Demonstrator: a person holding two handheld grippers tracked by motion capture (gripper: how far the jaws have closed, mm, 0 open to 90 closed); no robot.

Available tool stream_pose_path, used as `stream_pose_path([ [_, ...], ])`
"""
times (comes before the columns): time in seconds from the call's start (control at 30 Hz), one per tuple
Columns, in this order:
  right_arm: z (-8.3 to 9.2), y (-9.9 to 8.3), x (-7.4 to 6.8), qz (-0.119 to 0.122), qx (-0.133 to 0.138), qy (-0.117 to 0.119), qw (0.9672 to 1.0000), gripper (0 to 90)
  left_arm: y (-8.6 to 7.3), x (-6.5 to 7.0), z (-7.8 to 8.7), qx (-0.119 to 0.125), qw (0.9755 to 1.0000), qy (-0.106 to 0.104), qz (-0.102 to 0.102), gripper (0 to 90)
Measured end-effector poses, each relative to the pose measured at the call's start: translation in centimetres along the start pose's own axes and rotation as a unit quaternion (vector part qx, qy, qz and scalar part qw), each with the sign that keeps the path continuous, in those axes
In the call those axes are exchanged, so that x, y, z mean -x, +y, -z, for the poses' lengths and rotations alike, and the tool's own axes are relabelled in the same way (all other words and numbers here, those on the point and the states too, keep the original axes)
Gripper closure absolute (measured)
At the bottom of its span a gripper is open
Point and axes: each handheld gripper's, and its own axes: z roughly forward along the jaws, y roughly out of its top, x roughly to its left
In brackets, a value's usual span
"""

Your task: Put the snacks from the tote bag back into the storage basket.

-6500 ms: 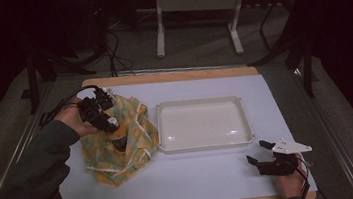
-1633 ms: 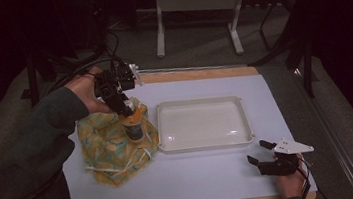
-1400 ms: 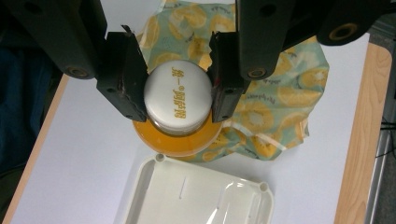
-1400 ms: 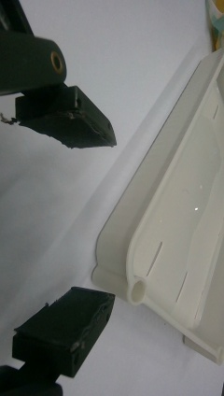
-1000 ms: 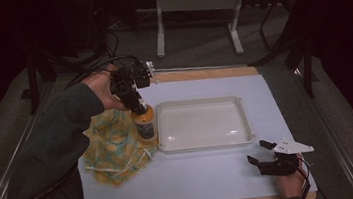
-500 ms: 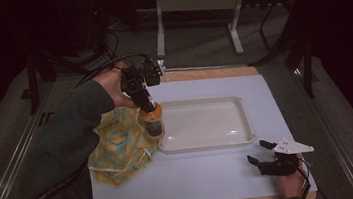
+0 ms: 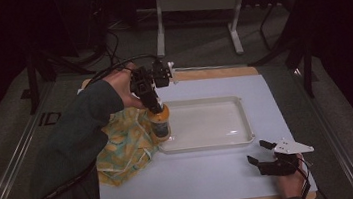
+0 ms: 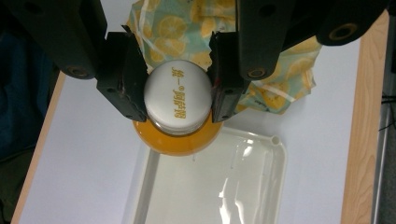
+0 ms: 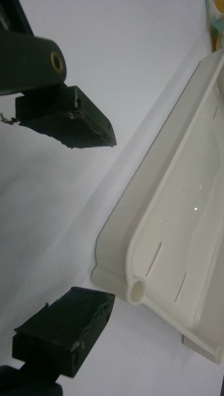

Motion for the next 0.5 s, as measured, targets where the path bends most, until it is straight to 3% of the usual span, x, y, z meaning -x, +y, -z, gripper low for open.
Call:
stream_pose_path([
  [0.5, -0.1, 0.0, 0.0, 0.003, -0.003, -0.001, 1.0000, 20.1, 1.6, 0.4, -1.1, 0.005, 0.9999, 0.000, -0.011, 58.9],
])
